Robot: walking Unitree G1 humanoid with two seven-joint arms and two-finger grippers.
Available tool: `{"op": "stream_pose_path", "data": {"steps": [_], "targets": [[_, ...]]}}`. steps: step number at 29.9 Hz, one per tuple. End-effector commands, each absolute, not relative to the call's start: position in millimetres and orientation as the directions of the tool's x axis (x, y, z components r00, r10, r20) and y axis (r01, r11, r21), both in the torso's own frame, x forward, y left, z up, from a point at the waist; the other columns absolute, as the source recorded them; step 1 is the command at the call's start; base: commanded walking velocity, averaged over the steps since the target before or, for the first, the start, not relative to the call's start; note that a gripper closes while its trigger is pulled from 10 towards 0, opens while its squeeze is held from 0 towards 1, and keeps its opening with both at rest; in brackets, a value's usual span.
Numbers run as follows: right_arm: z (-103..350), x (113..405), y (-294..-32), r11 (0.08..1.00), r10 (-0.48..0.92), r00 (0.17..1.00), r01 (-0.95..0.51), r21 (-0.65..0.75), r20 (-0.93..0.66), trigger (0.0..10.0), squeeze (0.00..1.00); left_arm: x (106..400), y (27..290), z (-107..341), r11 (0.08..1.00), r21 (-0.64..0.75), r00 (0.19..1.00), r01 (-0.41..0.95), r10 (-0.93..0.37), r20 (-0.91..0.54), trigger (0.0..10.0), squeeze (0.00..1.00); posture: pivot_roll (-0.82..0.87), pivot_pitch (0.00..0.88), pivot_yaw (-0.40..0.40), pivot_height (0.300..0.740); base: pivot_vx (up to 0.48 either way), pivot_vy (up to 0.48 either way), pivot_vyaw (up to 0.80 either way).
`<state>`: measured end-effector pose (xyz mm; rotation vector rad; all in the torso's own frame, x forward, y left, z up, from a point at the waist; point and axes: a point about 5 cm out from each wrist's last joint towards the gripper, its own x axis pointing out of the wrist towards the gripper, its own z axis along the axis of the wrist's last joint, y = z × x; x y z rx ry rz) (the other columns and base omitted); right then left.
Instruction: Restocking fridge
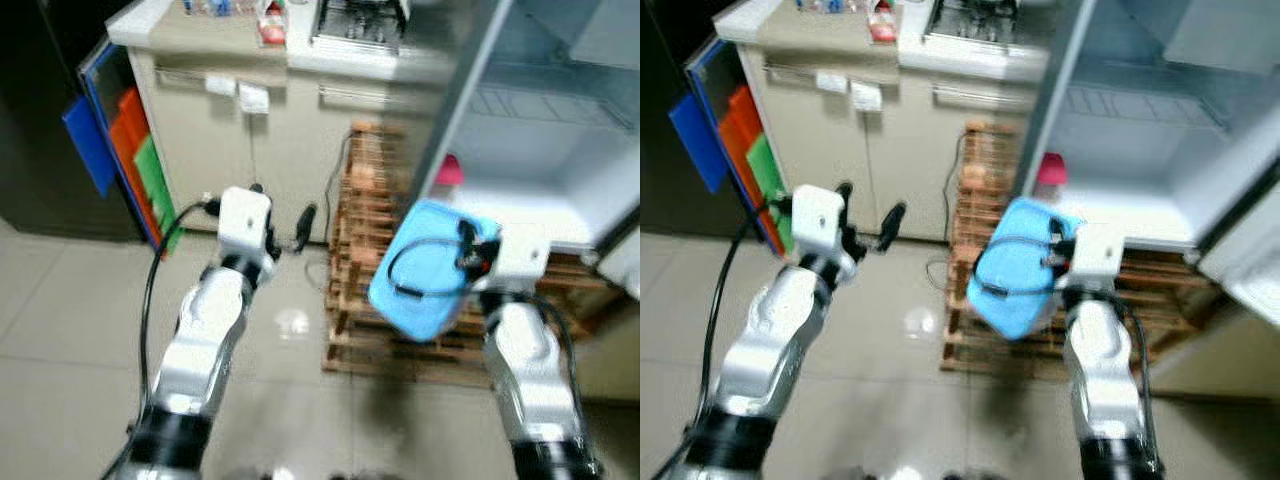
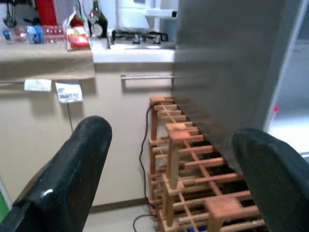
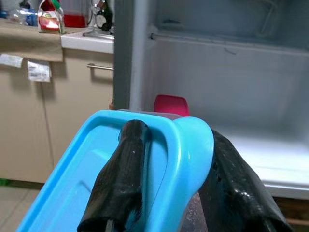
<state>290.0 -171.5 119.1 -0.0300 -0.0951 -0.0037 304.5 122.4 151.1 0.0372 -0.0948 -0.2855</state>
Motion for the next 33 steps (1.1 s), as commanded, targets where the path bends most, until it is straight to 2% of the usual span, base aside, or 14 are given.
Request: {"op": "stream_pose_path", "data": {"steps": [1, 4, 5, 6, 7, 9, 13, 22, 33], "targets": [[133.3, 293.4, -182.2, 0.999, -0.050, 0.988, 0.050, 0.007, 0.148, 0.0, 0.20, 305.1, 113.8, 149.5, 0.951, 0.037, 0.948, 0.306, -0.308, 0.078, 10.0, 0.00, -0.06, 0.040, -0.037, 0.740, 0.289, -0.259, 0.00], [136.8, 295.5, -185.4, 0.992, -0.088, 0.987, 0.076, 0.096, 0.135, 0.0, 0.20, 306.4, 114.0, 147.9, 0.954, 0.011, 0.952, 0.298, -0.298, 0.065, 10.0, 0.00, -0.06, 0.041, -0.035, 0.740, 0.000, 0.000, 0.00], [144.4, 300.1, -186.7, 0.968, -0.128, 0.985, 0.098, 0.230, 0.120, 0.0, 0.20, 309.2, 117.8, 146.0, 0.959, -0.020, 0.959, 0.282, -0.281, 0.044, 10.0, 0.00, -0.06, 0.044, -0.031, 0.740, 0.000, 0.000, 0.00], [144.4, 300.1, -186.7, 0.968, -0.128, 0.985, 0.098, 0.230, 0.120, 0.0, 0.20, 309.2, 117.8, 146.0, 0.959, -0.020, 0.959, 0.282, -0.281, 0.044, 10.0, 0.00, -0.06, 0.044, -0.031, 0.740, 0.000, 0.000, 0.00], [150.0, 302.8, -187.1, 0.948, -0.144, 0.983, 0.104, 0.301, 0.115, 0.0, 0.20, 310.9, 121.5, 144.5, 0.962, -0.045, 0.963, 0.271, -0.270, 0.029, 10.0, 0.00, -0.06, 0.046, -0.032, 0.740, 0.000, 0.000, 0.00], [152.7, 303.6, -187.6, 0.947, -0.145, 0.982, 0.102, 0.306, 0.121, 0.0, 0.20, 311.3, 123.4, 144.3, 0.964, -0.047, 0.965, 0.263, -0.262, 0.028, 10.0, 0.00, -0.06, 0.046, -0.032, 0.740, 0.000, 0.000, 0.00], [156.0, 304.6, -190.6, 0.969, -0.128, 0.980, 0.091, 0.228, 0.151, 0.0, 0.19, 311.8, 126.4, 146.5, 0.968, 0.008, 0.967, 0.251, -0.251, 0.042, 10.0, 0.00, -0.06, 0.046, -0.032, 0.740, 0.000, 0.000, 0.00], [157.3, 307.5, -193.1, 0.975, -0.129, 0.981, 0.099, 0.197, 0.145, 0.0, 0.19, 308.3, 109.8, 158.8, 0.948, 0.063, 0.943, 0.312, -0.317, 0.104, 10.0, 0.00, -0.06, 0.047, -0.034, 0.740, 0.000, 0.000, 0.00], [160.5, 309.9, -195.8, 0.976, -0.140, 0.978, 0.110, 0.189, 0.157, 0.0, 0.20, 308.7, 105.4, 165.9, 0.943, 0.083, 0.933, 0.323, -0.332, 0.137, 10.0, 0.00, -0.06, 0.047, -0.032, 0.740, 0.411, 0.000, 0.00]]}}
